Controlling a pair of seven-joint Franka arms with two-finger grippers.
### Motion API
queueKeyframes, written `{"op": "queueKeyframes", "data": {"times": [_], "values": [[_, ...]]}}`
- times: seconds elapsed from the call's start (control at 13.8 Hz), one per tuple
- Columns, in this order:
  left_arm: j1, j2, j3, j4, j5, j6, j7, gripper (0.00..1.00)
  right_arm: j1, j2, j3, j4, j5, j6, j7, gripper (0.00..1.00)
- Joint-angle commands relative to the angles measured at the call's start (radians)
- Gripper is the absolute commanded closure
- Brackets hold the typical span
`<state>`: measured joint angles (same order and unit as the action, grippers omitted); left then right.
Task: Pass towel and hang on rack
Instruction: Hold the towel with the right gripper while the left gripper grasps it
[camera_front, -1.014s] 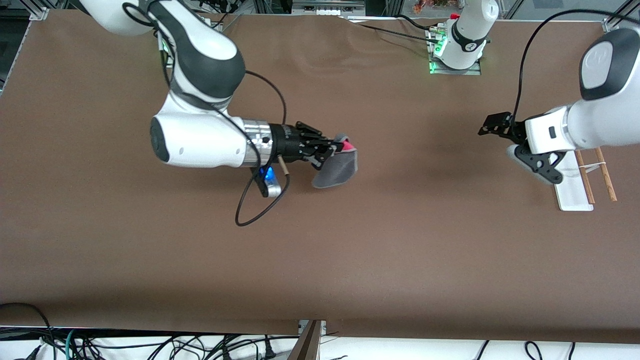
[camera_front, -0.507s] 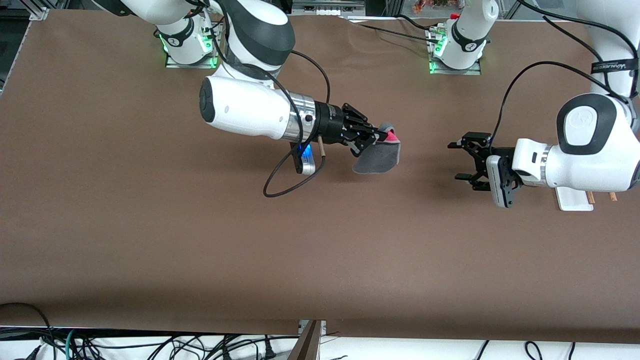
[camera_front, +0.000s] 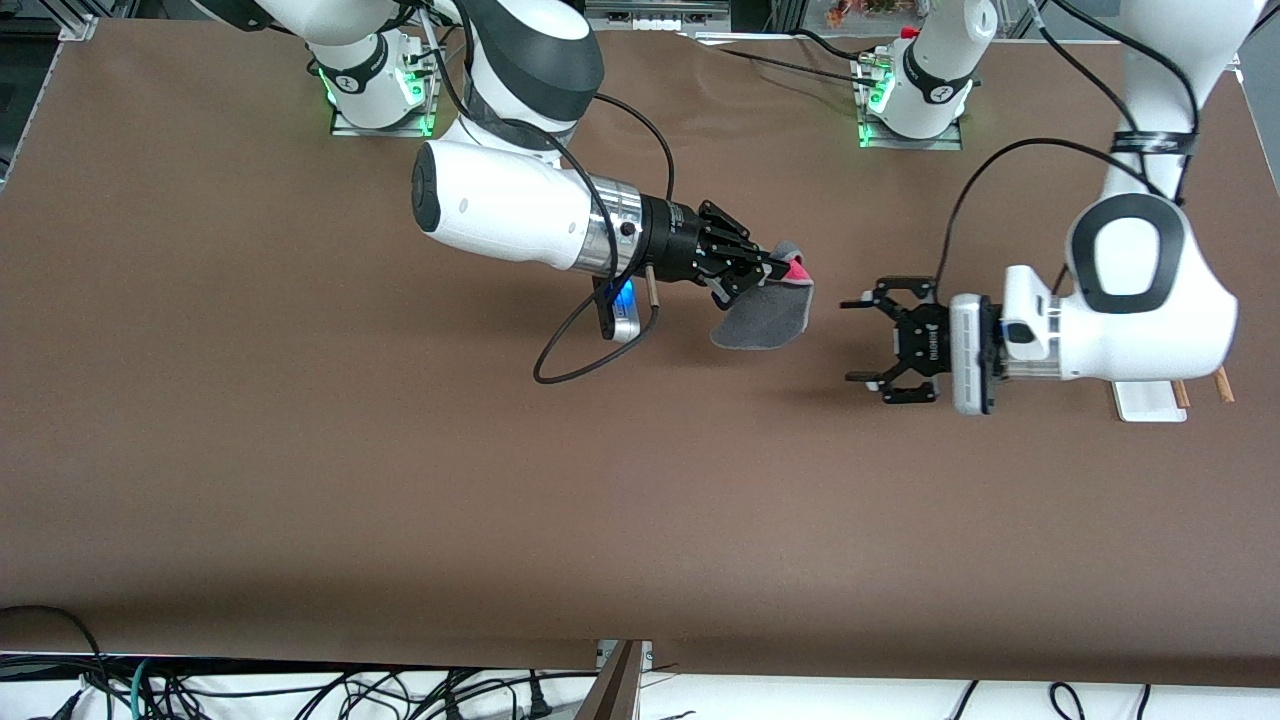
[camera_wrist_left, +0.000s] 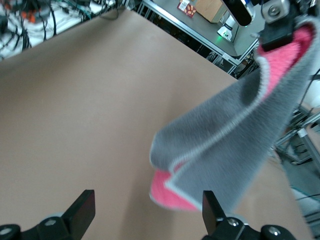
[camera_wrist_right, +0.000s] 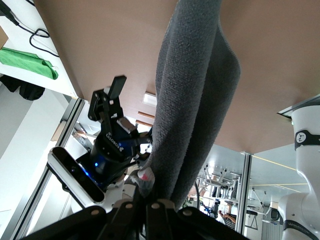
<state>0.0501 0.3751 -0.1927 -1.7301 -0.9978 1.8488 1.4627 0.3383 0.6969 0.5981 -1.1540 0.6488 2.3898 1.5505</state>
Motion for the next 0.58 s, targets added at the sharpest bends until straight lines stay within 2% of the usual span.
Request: {"op": "queueKeyframes", "data": {"times": [0.0, 0.07, 0.22, 0.36, 0.51], "values": [[-0.013, -0.007, -0.048, -0.036, -0.070, 0.105, 0.108, 0.10, 0.005, 0.007, 0.006, 0.013, 0.015, 0.017, 0.011, 1.00], [-0.016, 0.007, -0.051, -0.036, -0.085, 0.121, 0.135, 0.19, 0.005, 0.007, 0.006, 0.013, 0.015, 0.017, 0.011, 1.00], [-0.039, 0.021, -0.051, -0.040, -0.143, 0.139, 0.203, 0.52, 0.007, 0.007, 0.006, 0.013, 0.015, 0.017, 0.011, 1.00], [-0.049, 0.025, -0.051, -0.051, -0.163, 0.150, 0.222, 1.00, 0.008, 0.007, 0.006, 0.013, 0.015, 0.017, 0.013, 1.00], [-0.058, 0.025, -0.053, -0.051, -0.165, 0.152, 0.226, 1.00, 0.010, 0.007, 0.006, 0.013, 0.015, 0.018, 0.013, 1.00]]}}
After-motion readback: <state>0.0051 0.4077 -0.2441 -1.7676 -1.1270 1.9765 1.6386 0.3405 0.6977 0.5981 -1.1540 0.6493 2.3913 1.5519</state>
